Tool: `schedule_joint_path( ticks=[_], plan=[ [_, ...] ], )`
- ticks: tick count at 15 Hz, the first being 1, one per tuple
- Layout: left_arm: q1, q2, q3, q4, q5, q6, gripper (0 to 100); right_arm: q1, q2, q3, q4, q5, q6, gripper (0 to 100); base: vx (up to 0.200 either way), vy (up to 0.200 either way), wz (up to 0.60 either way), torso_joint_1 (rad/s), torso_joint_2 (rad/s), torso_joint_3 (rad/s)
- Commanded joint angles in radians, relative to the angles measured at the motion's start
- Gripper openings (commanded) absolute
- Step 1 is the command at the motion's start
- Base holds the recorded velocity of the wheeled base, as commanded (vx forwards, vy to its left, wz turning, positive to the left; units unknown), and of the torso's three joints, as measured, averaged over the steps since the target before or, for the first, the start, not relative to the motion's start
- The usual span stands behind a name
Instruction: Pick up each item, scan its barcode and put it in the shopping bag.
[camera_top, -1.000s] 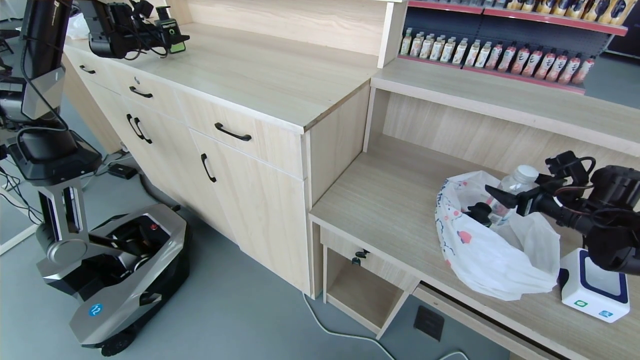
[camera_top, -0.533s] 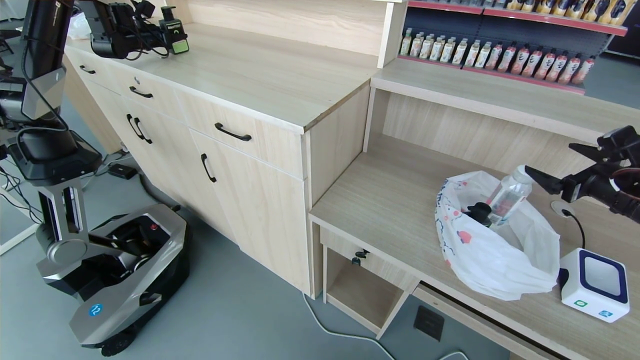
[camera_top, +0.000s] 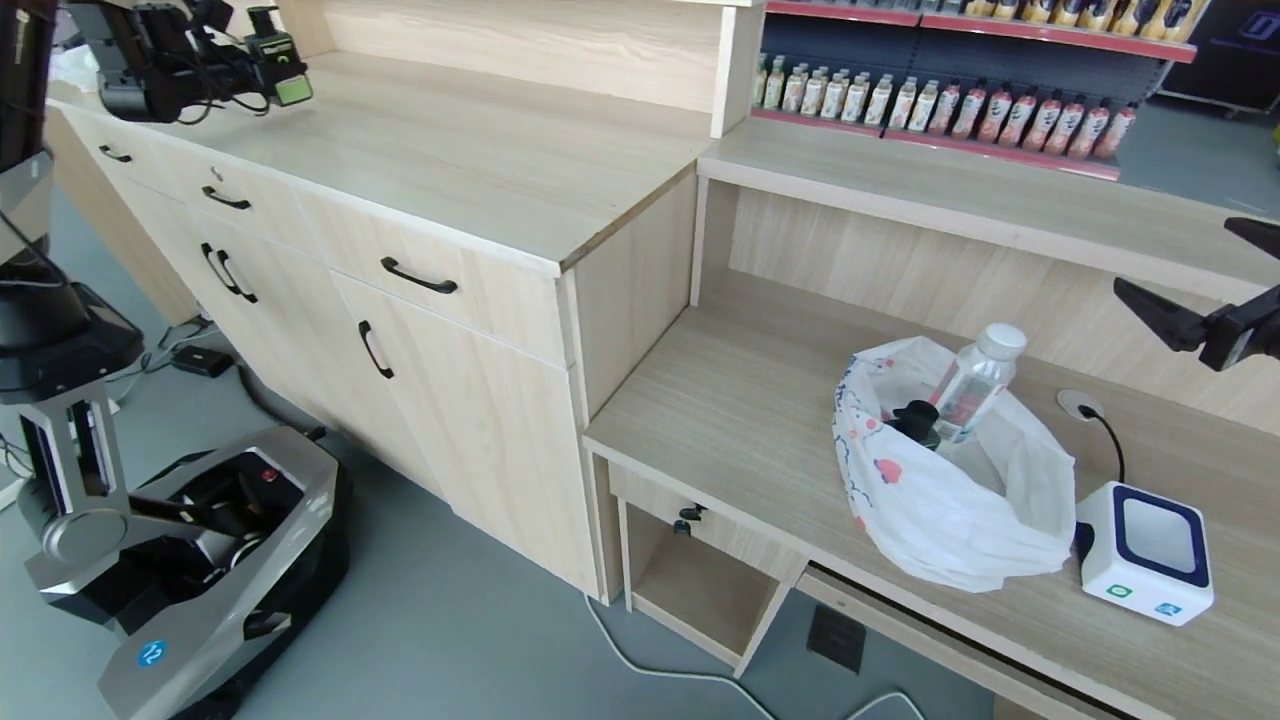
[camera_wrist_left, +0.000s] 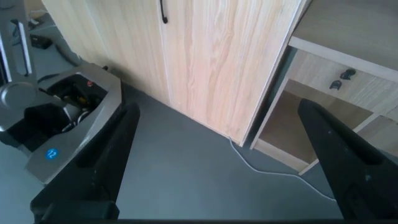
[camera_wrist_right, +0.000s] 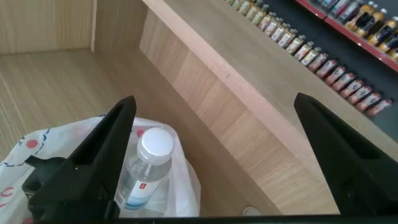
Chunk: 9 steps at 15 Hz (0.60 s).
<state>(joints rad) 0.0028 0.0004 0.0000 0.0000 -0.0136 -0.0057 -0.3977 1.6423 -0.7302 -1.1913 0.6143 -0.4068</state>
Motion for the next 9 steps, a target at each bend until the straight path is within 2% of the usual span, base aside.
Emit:
schedule_joint_path(
  ticks=[1,4,5,7,9],
  plan=[
    [0.0,0.0,0.0,0.0,0.0,0.0,100,0.0,-0.076,-0.003,0.004,-0.004,0.005,100,0.0,0.0,-0.6,0.017,0.01,-0.002],
    [0.0,0.0,0.0,0.0,0.0,0.0,100,-0.006,-0.173,0.002,0.027,-0.007,0.034,100,0.0,0.0,-0.6,0.001,0.0,0.002],
    [0.0,0.0,0.0,0.0,0.0,0.0,100,-0.02,-0.222,0.005,0.084,-0.03,0.04,100,0.0,0.0,-0.6,0.002,0.01,0.002],
    [0.0,0.0,0.0,0.0,0.0,0.0,100,-0.038,-0.3,-0.001,0.231,-0.108,0.042,100,0.0,0.0,-0.6,0.0,0.0,0.007],
    [0.0,0.0,0.0,0.0,0.0,0.0,100,-0.046,-0.404,0.002,0.464,-0.277,0.043,100,0.0,0.0,-0.6,0.005,0.0,0.005]
  ],
)
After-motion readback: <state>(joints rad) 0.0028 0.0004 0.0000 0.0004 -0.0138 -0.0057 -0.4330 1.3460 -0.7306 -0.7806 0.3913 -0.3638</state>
